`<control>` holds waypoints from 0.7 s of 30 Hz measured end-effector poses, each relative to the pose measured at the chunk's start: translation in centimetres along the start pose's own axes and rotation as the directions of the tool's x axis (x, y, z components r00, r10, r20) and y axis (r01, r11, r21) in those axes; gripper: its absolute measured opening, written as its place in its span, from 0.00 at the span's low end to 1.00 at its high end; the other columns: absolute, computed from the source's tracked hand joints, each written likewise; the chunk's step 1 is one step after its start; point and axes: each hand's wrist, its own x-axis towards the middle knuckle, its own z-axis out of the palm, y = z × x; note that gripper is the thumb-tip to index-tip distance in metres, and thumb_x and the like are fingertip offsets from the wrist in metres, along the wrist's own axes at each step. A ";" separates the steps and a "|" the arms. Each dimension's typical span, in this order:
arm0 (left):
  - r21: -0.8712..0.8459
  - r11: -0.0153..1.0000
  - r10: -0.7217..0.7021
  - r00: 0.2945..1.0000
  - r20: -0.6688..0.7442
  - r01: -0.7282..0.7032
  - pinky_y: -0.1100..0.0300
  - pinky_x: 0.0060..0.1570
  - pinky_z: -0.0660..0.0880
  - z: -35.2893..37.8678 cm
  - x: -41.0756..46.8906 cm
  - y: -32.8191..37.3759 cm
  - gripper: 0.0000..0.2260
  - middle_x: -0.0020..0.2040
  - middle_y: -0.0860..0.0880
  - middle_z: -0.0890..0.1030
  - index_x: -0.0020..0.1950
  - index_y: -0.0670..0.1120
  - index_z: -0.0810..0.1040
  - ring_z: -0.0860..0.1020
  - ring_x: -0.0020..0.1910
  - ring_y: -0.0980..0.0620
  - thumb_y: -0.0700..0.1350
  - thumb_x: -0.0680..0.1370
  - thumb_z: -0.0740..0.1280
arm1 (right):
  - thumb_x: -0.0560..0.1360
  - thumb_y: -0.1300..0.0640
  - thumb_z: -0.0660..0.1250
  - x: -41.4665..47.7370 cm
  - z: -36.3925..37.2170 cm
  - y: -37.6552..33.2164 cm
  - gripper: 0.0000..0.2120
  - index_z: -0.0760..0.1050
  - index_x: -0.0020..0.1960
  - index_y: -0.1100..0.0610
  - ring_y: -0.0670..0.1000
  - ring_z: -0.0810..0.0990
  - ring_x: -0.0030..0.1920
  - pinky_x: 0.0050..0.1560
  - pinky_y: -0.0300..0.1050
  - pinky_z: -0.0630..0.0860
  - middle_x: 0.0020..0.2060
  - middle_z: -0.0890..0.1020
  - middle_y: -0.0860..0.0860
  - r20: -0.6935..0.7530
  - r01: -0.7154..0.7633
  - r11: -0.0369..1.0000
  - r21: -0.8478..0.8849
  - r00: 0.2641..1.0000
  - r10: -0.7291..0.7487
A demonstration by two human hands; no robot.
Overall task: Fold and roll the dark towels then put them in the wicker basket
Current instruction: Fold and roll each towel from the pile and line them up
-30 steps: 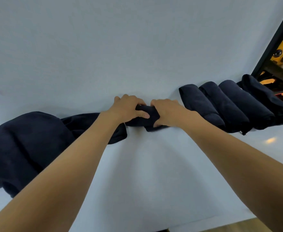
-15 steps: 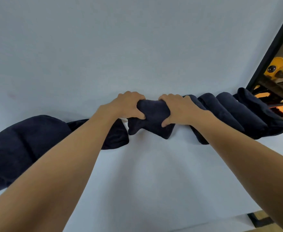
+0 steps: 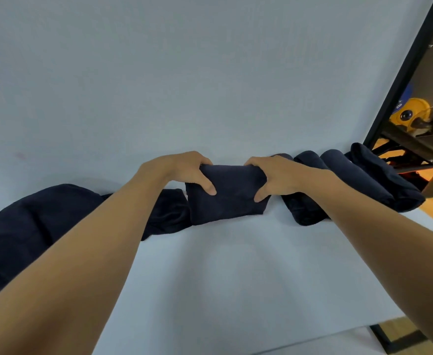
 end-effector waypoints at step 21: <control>0.578 0.786 0.563 0.638 -0.525 -0.219 0.52 0.47 0.75 9.4 0.6 -5.1 0.15 0.53 0.48 0.83 0.56 0.43 0.83 0.77 0.49 0.43 0.49 0.72 0.75 | 0.75 0.35 0.61 -1.1 5.3 -3.5 0.30 0.68 0.66 0.56 0.56 0.73 0.56 0.56 0.54 0.65 0.57 0.74 0.53 -0.079 0.023 0.780 -0.626 0.993 -0.093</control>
